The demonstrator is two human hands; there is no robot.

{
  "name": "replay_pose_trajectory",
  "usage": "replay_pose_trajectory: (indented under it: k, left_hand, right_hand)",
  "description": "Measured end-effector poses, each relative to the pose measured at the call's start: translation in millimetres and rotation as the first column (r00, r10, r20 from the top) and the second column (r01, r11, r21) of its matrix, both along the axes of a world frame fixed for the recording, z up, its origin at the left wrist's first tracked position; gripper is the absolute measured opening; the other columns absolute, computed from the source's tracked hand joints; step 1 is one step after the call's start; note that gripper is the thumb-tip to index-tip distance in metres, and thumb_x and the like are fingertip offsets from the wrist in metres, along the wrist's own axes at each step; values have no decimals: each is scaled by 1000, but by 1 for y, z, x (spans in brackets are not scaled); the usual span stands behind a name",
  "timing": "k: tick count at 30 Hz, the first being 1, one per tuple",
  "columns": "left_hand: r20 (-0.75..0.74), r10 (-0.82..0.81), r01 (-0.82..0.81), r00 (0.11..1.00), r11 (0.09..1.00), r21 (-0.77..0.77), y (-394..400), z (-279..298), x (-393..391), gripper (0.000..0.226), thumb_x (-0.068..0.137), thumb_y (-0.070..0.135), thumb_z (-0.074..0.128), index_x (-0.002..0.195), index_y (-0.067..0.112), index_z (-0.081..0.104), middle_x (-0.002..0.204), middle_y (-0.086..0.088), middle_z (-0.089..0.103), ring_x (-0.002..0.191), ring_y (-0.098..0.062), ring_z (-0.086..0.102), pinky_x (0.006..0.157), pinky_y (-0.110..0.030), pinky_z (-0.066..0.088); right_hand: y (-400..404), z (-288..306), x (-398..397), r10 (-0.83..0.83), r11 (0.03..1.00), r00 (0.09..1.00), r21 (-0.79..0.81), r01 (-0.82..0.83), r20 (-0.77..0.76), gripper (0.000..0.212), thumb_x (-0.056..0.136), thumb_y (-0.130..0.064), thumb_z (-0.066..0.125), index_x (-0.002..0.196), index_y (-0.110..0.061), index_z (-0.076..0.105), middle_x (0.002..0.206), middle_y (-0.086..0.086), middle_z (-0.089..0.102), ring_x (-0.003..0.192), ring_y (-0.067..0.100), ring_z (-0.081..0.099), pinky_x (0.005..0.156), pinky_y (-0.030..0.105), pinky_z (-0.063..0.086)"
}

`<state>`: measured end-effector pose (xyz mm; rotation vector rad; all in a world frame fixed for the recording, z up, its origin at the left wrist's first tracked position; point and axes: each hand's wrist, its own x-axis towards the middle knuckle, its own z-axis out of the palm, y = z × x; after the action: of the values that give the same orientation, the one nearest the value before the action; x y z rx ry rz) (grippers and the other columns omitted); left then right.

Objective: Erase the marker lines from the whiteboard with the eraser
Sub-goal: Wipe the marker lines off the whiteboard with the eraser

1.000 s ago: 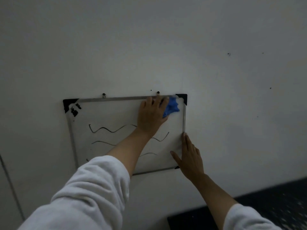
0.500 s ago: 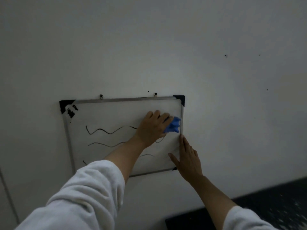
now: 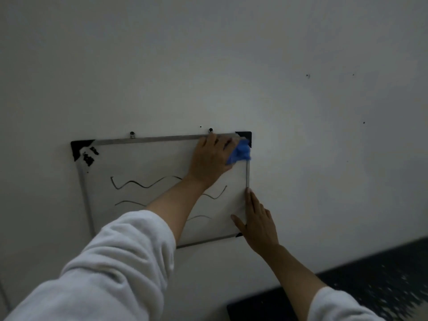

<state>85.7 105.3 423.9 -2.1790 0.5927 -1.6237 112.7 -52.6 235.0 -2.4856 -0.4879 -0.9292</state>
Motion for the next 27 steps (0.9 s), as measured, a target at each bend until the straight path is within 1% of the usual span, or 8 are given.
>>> replay_pose_trajectory:
  k: [2,7,9,12,16,20,24,27]
  left_hand:
    - [-25,3,-6,1000,993,-118,-7,6,1,58,57,36,86,109,15,69,97,-4,69,78,-27,62,64,-34,48]
    - [-100,33,-25,994,997,75,-4,-36,-2,57,59,42,85,109,20,70,99,2,69,75,-20,61,63,-28,45]
    - [-158,26,-21,987,999,35,-4,-44,-2,60,59,44,86,112,23,69,102,3,68,78,-19,60,65,-31,44]
    - [-194,1,-2,981,1000,-7,-7,-38,-4,65,52,40,89,110,20,69,99,-3,67,79,-23,60,64,-32,45]
    - [-327,-96,74,940,994,-80,-3,-31,-11,75,44,27,93,110,4,65,98,-13,65,80,-30,60,67,-34,48]
    - [-418,-235,194,878,971,-139,11,-28,-22,66,61,16,84,117,-3,57,113,-22,59,97,-37,56,84,-42,46]
    - [-256,-318,263,913,938,-227,38,-12,-36,56,75,19,69,123,-3,53,125,-21,56,113,-33,50,101,-43,41]
    - [-81,-167,140,983,954,-265,71,1,-41,47,87,11,55,132,0,48,137,-19,49,125,-33,44,111,-45,31]
  right_hand:
    - [0,0,-1,-8,1000,1000,-2,8,-12,87,91,-65,33,150,-24,-15,160,0,10,139,18,28,109,30,29]
    - [-2,6,-6,15,1000,1000,27,-15,-5,80,92,-62,34,153,-18,7,157,3,24,137,19,33,108,32,31]
    - [-3,18,-11,-12,991,998,134,3,65,79,90,-62,36,150,-13,23,152,7,34,134,22,40,105,34,34]
    - [-5,51,-15,-54,962,973,272,-9,223,81,87,-57,48,150,-12,22,154,11,29,136,24,35,106,39,33]
    - [-3,95,-12,39,999,910,6,-46,413,72,85,-39,67,146,-16,35,153,14,30,138,33,34,109,42,29]
    - [3,108,-9,148,989,928,-51,-139,341,63,82,-22,74,135,0,48,138,21,50,126,37,49,106,50,40]
    - [5,109,-9,117,991,950,33,-132,290,62,84,-23,71,135,1,46,122,20,58,107,36,56,91,40,44]
    - [19,112,-12,85,895,980,419,-155,180,80,88,-29,67,151,-16,19,121,12,56,108,27,52,90,37,43]
